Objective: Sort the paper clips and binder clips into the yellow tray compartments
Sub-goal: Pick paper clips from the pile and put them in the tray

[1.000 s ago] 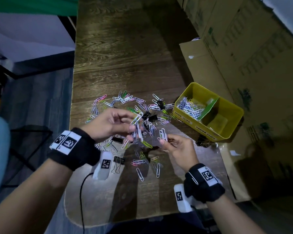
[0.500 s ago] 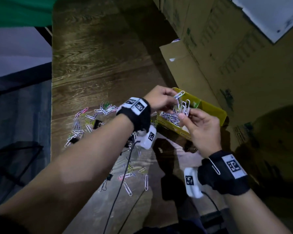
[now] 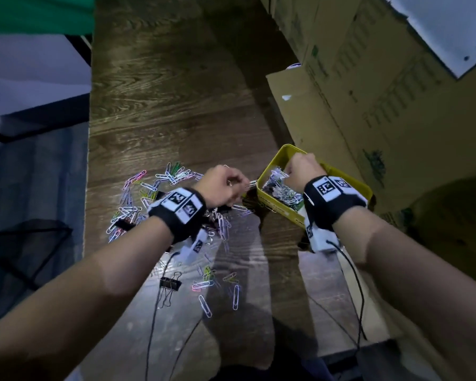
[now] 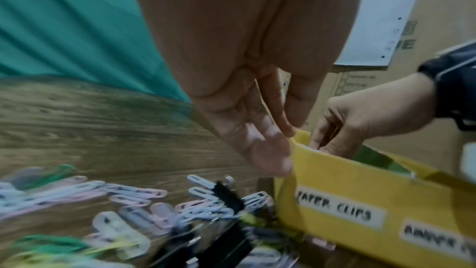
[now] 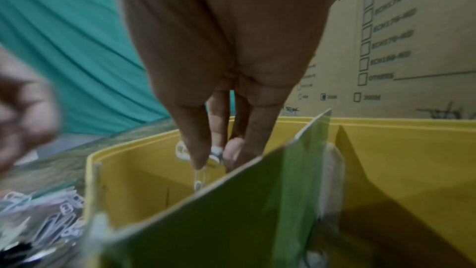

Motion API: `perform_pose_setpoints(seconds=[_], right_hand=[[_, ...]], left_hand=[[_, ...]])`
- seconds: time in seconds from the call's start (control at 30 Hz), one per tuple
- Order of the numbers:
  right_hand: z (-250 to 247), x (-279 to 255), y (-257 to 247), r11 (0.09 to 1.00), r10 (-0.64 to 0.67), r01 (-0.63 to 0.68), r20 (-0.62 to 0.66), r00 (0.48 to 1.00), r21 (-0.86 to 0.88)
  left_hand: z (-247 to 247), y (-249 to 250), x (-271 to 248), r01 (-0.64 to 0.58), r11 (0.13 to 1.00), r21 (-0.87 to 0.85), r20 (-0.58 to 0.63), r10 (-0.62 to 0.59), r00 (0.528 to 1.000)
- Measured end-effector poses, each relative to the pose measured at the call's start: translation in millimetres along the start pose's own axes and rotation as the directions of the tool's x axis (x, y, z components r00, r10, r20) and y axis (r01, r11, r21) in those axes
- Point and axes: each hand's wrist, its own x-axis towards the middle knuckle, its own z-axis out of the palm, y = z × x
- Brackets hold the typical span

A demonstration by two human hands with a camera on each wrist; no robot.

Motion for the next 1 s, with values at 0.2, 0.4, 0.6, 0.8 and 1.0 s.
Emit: perform_pose_setpoints(seconds=[0.2,0.4,0.6,0.8,1.0], right_hand=[[12,-4,-8,0.995,-0.051,0.048,-0.024,0.998,-0.091],[38,-52,-35,0.953,-0.292,0.304,-0.268,0.918,0.004],[95,-111,-58,0.885,-0.466,0.463,0.07,0.882,0.049],[157,-139,-51,0.909,-0.374,0.417,0.436,0.819,-0.005],[182,-149,-61,0.917,-0.328,0.397,0.5,0.801,-0.035]], left_hand=[[-21,-77,-83,0.035,0.804,0.593,0.188,-0.18,0.966],[22,-132,-159,0.124,0.657,0.744,0.089,-0.282,0.955],[31,-153,-172,0.095,0.77,0.631,-0.006,-0.118,0.993],[-30,-135,-142,0.147,0.871,0.468,-0.29,-0.006,0.957],[-49,-141,-95,0.194,0.873,0.447,-0.272,-0.073,0.959]])
